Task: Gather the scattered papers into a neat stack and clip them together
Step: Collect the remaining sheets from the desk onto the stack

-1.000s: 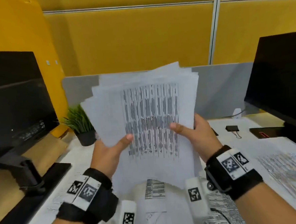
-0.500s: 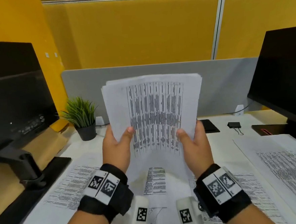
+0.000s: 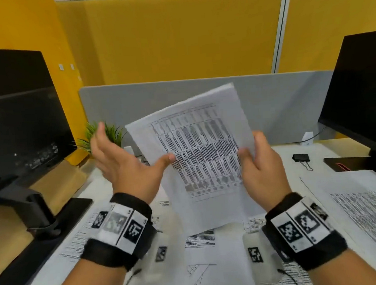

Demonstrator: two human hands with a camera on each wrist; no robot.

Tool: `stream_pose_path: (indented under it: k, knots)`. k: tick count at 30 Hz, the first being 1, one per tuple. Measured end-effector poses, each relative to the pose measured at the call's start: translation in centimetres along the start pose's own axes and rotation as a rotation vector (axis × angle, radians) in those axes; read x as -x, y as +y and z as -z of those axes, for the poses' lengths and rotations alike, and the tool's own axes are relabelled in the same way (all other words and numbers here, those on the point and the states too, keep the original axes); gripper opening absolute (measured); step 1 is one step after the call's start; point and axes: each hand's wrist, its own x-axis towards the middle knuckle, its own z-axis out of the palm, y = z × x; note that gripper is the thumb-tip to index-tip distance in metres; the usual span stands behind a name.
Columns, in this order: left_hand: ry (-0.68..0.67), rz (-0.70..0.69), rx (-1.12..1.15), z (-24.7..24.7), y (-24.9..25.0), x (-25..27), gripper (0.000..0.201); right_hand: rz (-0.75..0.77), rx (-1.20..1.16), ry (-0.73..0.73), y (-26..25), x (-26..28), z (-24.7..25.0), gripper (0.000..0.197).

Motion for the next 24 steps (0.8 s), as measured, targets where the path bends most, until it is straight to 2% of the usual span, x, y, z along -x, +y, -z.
stream_pose_path:
  k: [1,2,4,5,7,9,11,13,15,18,21,23,24]
  knots:
    - [0.008,-0.132,-0.073,0.6,1.1,-0.3,0.120,0.094,0.133,-0.012,-0.7,-0.4,0.3,0.012]
    - [-0.032,-0.250,-0.107,1.1,2.2,-0.7,0.111,0.185,0.260,-0.028,-1.5,-0.8,0.3,0.012]
    - [-0.134,-0.392,-0.075,1.2,2.9,-1.4,0.064,0.318,0.409,-0.023,-2.6,-1.2,0.0,0.016]
    - [-0.165,-0.377,0.000,1.1,2.7,-1.6,0.043,0.334,0.427,0.028,-3.0,-1.2,0.0,0.018]
    - [-0.175,-0.226,0.185,1.1,1.7,-1.5,0.020,0.249,0.391,0.223,-3.0,-0.9,0.4,0.030]
    - [-0.154,-0.089,0.327,1.5,0.3,-1.1,0.017,0.052,0.256,0.380,-1.7,0.0,1.1,0.056]
    - [-0.153,0.046,0.426,1.8,-1.5,-0.4,0.018,-0.150,-0.017,0.378,-0.5,1.0,1.4,0.080]
    - [-0.174,0.146,0.471,2.1,-2.7,0.7,0.022,-0.277,-0.291,0.284,0.4,2.0,1.2,0.079]
    - [-0.198,0.203,0.516,2.0,-3.6,1.8,0.035,-0.320,-0.426,0.186,1.0,2.8,0.9,0.061]
    - [-0.249,0.294,0.516,1.3,-4.6,3.3,0.045,-0.330,-0.455,0.151,1.3,3.6,0.4,0.049]
    - [-0.284,0.311,0.421,0.4,-5.4,3.7,0.030,-0.351,-0.454,0.131,1.1,3.4,0.2,0.046]
    - [-0.256,0.293,0.388,0.3,-4.9,3.3,0.024,-0.302,-0.316,0.188,0.3,2.9,0.6,0.053]
    - [-0.234,0.258,0.366,0.4,-4.3,2.9,0.021,-0.226,-0.143,0.257,-0.2,2.6,1.0,0.059]
